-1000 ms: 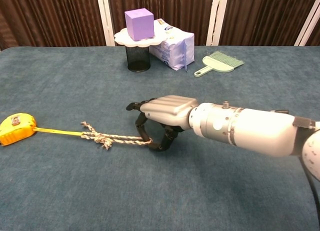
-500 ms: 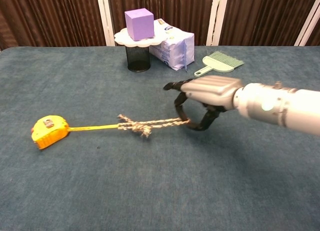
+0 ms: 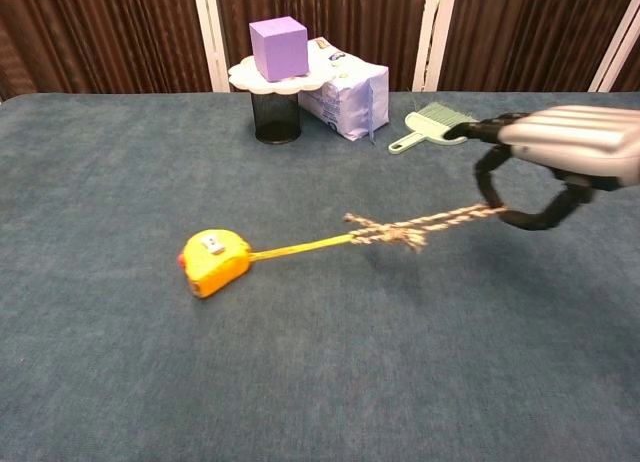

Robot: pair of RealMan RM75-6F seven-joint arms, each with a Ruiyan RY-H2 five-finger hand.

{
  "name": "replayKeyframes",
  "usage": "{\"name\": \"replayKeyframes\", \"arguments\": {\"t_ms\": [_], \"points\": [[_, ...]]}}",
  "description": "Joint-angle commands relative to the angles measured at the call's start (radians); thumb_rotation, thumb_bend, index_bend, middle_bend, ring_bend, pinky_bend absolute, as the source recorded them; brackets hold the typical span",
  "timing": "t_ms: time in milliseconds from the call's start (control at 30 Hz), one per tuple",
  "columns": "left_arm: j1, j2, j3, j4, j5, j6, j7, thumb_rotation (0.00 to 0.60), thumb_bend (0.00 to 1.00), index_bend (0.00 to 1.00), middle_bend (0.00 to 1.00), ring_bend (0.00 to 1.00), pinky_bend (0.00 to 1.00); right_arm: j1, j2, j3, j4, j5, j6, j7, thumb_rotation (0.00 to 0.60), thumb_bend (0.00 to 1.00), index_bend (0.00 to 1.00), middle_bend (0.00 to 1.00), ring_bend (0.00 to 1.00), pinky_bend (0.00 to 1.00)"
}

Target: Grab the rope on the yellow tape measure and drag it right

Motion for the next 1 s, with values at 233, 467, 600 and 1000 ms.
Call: {"name": "replayKeyframes", "arguments": {"t_ms": [233,467,600,1000], "points": [[0.004,0.003,0.005,-0.009,0.011,0.016,0.001,0.6,0.47,0.03,0.0,0.0,0.07,-0.121,0.116,-0.064,0.002,-0.051,0.101,0.065,0.6,0.52,0.71,0.08,0.07,0.0],[0.008,0.002,0.011,-0.017,0.024,0.028,0.013,0.6,0.47,0.03,0.0,0.0,0.07,-0.207,0.162,-0.069,0.088,-0.028,0.155,0.165,0.6,0.52,0.71,0.08,0.07,0.0],[0.009,0.001,0.012,-0.02,0.023,0.03,0.022,0.6,0.47,0.04,0.0,0.0,0.07,-0.248,0.165,-0.059,0.161,-0.005,0.166,0.236,0.6,0.52,0.71,0.08,0.07,0.0],[0.008,-0.007,0.014,-0.022,0.021,0.029,0.044,0.6,0.47,0.04,0.0,0.0,0.07,-0.317,0.157,-0.023,0.33,0.039,0.146,0.379,0.6,0.52,0.72,0.08,0.07,0.0]]}}
